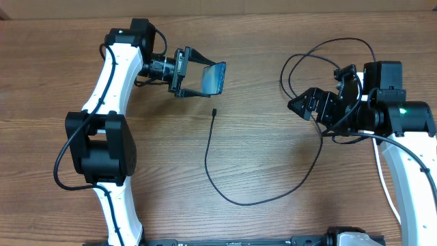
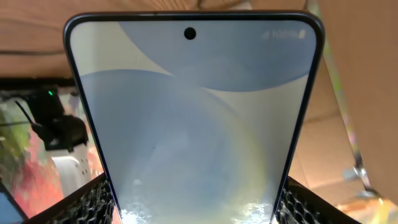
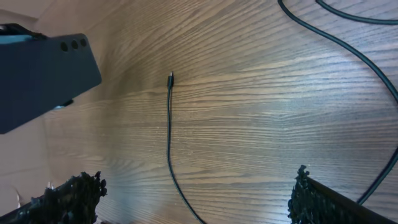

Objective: Plug charger to phone and switch on socket
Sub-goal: 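Lift the phone with the left gripper and tilt it upright, then reach the right gripper to the phone and grasp its side edge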

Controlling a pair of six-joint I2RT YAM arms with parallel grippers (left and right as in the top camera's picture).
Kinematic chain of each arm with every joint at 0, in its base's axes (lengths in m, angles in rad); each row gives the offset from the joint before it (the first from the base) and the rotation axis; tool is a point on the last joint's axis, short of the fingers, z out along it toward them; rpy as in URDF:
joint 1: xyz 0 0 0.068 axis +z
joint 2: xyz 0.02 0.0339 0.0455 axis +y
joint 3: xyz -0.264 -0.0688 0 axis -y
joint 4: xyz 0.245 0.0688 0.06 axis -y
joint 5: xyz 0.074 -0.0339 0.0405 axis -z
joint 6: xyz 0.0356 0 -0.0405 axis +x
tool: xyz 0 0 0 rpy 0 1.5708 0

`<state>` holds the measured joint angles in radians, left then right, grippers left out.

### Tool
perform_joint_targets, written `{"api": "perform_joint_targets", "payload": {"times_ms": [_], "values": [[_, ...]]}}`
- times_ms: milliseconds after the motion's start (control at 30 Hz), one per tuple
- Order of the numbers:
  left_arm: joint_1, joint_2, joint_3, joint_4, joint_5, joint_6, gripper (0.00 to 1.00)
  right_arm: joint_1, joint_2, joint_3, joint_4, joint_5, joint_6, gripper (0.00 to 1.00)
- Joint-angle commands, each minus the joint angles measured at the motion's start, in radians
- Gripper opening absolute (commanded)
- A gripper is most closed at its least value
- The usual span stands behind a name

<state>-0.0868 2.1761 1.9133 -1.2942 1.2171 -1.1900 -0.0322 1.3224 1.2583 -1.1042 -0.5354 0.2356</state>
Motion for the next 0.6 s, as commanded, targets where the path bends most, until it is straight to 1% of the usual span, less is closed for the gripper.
{"api": "perform_joint_targets", "payload": {"times_ms": [0,100,233,433,567], "values": [[-0.018,-0.005,0.031,-0.004,-0.124,-0.046,0.70,-0.002,0.002,0.015,0.014,-0.010,0.005,1.00],[-0.032,-0.005,0.031,-0.004,-0.270,-0.076,0.70,-0.002,0.005,0.015,0.026,-0.010,0.034,1.00],[-0.056,-0.005,0.031,-0.005,-0.425,-0.111,0.69,0.004,0.016,0.014,0.054,-0.022,0.058,1.00],[-0.084,-0.005,0.031,-0.004,-0.542,-0.168,0.69,0.054,0.055,0.011,0.110,-0.029,0.061,1.00],[-0.098,-0.005,0.031,-0.007,-0.567,-0.200,0.69,0.105,0.108,0.011,0.162,-0.043,0.126,1.00]]}}
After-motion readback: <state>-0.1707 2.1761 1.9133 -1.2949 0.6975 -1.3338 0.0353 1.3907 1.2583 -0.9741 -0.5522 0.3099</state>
